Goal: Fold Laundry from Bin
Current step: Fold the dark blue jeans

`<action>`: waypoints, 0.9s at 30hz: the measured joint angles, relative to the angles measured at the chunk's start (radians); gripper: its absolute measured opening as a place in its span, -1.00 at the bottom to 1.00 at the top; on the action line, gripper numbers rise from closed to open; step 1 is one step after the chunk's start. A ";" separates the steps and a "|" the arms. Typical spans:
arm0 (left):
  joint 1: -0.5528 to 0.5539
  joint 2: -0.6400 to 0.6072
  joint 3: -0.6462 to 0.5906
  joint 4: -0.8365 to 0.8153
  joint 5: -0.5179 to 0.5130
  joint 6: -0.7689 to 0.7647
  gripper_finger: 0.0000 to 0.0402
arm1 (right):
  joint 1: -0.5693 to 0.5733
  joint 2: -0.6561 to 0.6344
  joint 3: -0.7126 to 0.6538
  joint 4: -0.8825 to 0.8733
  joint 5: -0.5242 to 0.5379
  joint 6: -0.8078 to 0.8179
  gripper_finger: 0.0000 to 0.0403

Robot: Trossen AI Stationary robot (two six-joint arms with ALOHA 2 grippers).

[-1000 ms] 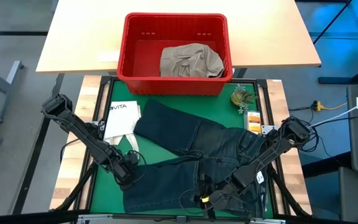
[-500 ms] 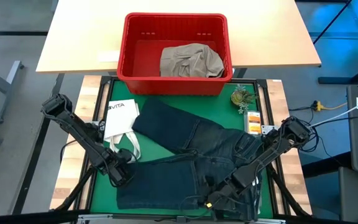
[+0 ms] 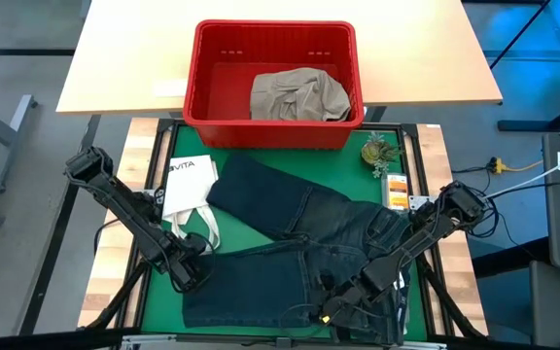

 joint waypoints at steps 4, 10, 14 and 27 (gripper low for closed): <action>0.003 0.000 0.000 0.005 0.028 -0.001 -0.42 | 0.000 0.000 0.000 0.001 -0.013 0.000 -0.43; 0.015 -0.022 0.000 0.013 0.126 -0.008 -0.34 | -0.020 -0.014 0.006 0.017 -0.091 -0.001 -0.13; 0.013 -0.078 0.000 0.016 0.103 -0.009 -0.34 | -0.040 -0.016 0.042 -0.032 -0.182 -0.056 -0.07; -0.007 -0.164 0.000 0.085 0.088 -0.110 -0.35 | -0.046 -0.019 0.193 -0.214 -0.137 -0.261 -0.06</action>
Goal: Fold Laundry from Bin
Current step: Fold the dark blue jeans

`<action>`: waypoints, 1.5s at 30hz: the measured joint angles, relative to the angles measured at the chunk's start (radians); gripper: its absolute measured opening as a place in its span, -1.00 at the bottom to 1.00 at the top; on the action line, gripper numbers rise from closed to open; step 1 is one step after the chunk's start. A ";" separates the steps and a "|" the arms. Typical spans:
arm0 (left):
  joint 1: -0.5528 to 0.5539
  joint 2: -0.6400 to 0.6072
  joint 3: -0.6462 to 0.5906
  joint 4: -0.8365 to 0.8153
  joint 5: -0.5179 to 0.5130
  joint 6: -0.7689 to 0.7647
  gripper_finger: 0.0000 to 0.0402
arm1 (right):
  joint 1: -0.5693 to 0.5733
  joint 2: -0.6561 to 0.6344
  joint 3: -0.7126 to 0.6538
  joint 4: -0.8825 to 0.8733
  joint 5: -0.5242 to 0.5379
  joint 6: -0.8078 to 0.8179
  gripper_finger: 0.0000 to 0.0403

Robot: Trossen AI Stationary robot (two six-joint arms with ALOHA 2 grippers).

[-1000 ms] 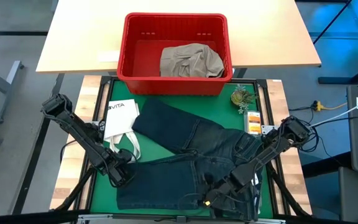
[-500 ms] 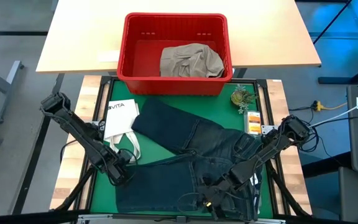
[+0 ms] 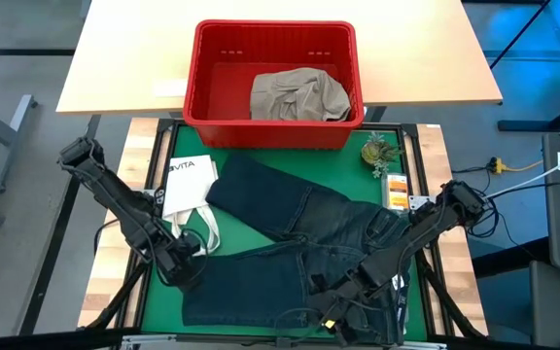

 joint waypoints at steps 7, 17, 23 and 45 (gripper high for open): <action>-0.086 0.012 0.000 0.176 -0.054 -0.191 -0.35 | 0.000 0.000 0.046 -0.091 0.103 -0.119 -0.06; -0.176 0.116 0.000 0.197 -0.116 -0.489 -0.35 | 0.000 0.000 0.046 -0.090 0.143 -0.244 -0.06; -0.159 0.188 0.000 0.192 -0.131 -0.502 -0.35 | 0.000 0.000 0.046 -0.089 0.143 -0.281 -0.06; -0.160 0.274 0.000 0.166 -0.025 -0.492 -0.35 | 0.000 0.000 0.046 -0.090 0.143 -0.320 -0.06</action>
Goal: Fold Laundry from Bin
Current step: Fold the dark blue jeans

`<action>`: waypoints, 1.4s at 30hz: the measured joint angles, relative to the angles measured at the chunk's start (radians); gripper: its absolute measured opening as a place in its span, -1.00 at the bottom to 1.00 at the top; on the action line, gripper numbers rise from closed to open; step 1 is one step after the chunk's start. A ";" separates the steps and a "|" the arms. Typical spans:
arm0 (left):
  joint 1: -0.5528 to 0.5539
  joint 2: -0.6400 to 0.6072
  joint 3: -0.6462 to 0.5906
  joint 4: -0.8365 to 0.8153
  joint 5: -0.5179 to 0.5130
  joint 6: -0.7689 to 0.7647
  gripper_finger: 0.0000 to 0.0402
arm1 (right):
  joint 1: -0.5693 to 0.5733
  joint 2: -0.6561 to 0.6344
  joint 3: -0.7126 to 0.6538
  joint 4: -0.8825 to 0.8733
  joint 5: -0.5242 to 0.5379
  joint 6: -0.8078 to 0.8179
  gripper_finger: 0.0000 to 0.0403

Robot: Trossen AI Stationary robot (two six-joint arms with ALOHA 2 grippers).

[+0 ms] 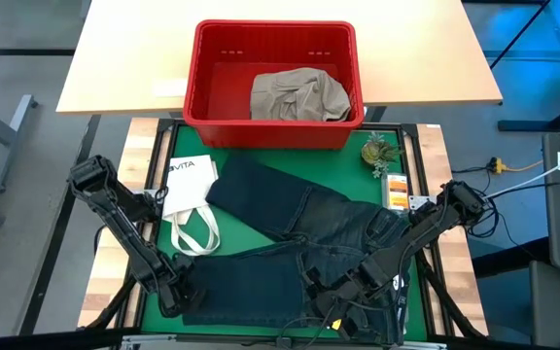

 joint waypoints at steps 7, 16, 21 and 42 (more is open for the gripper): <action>0.000 0.000 0.000 0.000 -0.001 0.049 -0.35 | 0.000 0.000 0.000 0.000 0.000 0.000 -0.06; 0.009 0.000 0.000 0.011 -0.027 0.182 -0.23 | 0.001 0.000 0.000 0.000 0.000 0.001 -0.06; 0.009 0.000 0.000 0.010 -0.015 0.178 -0.01 | 0.001 0.001 0.000 0.000 0.000 0.002 -0.06; -0.014 0.128 0.004 0.015 -0.063 0.046 0.09 | 0.001 0.001 0.000 -0.001 0.000 0.003 -0.06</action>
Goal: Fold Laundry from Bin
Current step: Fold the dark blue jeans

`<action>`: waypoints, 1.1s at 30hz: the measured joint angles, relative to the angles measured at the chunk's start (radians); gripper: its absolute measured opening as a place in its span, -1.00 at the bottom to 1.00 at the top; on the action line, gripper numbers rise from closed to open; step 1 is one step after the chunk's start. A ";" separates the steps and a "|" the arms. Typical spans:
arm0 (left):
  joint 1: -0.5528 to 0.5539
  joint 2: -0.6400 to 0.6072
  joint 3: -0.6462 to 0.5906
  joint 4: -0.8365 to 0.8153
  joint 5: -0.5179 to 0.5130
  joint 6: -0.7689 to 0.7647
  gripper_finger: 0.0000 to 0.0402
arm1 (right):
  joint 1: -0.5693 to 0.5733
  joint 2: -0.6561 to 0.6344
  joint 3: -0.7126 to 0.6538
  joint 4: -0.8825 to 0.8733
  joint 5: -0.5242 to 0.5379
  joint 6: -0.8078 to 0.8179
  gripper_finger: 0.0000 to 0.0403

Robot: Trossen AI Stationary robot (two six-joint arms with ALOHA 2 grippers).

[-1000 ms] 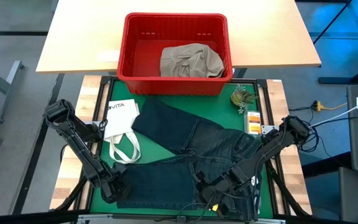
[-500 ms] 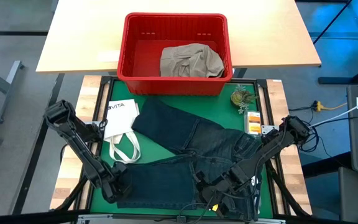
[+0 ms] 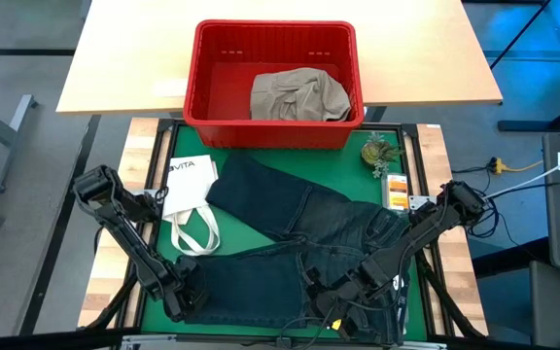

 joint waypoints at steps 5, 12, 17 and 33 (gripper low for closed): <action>0.000 0.001 -0.002 0.011 0.000 0.003 -0.07 | 0.000 0.000 0.000 0.000 0.000 0.000 -0.06; 0.000 0.001 -0.003 0.033 -0.011 0.003 -0.50 | 0.000 0.000 0.000 0.000 0.000 0.000 -0.06; 0.001 -0.013 -0.004 0.044 -0.007 0.001 -0.85 | 0.000 -0.020 0.000 -0.020 0.008 0.000 -0.06; 0.000 -0.306 -0.007 0.044 -0.052 0.006 -0.97 | 0.001 -0.152 0.000 -0.227 0.155 0.047 -0.06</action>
